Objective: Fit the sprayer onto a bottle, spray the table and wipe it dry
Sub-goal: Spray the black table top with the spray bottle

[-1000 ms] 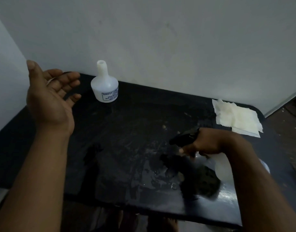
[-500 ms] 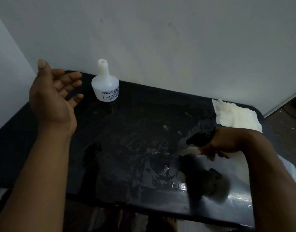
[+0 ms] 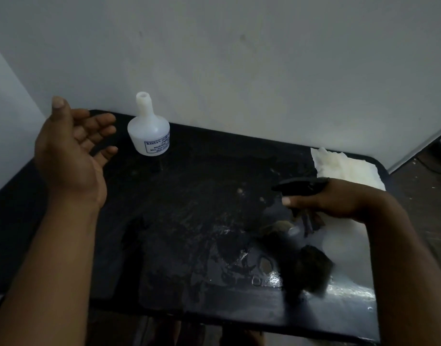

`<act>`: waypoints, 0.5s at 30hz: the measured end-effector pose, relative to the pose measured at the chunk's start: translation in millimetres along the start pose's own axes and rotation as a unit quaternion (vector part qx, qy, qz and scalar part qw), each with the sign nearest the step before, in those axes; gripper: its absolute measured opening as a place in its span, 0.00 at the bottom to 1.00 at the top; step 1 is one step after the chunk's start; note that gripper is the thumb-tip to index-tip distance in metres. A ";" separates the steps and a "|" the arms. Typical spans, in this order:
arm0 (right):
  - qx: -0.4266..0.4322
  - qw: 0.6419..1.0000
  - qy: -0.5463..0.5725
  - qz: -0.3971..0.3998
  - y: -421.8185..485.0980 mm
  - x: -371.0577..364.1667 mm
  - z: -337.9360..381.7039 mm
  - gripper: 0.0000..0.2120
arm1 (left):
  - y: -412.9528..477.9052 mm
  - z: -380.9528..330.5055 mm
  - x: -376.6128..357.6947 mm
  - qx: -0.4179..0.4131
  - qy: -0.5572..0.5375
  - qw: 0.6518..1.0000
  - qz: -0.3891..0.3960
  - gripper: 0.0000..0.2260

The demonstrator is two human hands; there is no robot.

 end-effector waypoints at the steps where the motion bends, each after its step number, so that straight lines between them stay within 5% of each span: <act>1: 0.033 0.999 0.026 -0.026 0.5 3.0 8.5 0.17 | -0.6 0.7 -0.5 0.000 0.001 1.000 0.002 0.16; 8: 0.185 0.942 0.106 -0.260 -5.9 30.7 55.1 0.24 | -3.4 0.7 -4.1 -0.004 -0.007 1.000 0.003 0.15; 15: 0.208 0.934 0.096 -0.274 -2.7 22.0 71.3 0.18 | -7.8 -0.9 -5.1 -0.007 -0.023 1.000 -0.004 0.14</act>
Point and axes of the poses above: each hand's wrist, its own y-axis towards the middle knuckle, its own x-axis out of the back of the hand, z = x × y, the point moved 7 cm from there along y, towards the middle knuckle, and after that the axes turned 6 degrees about z, right-handed, at the moved point
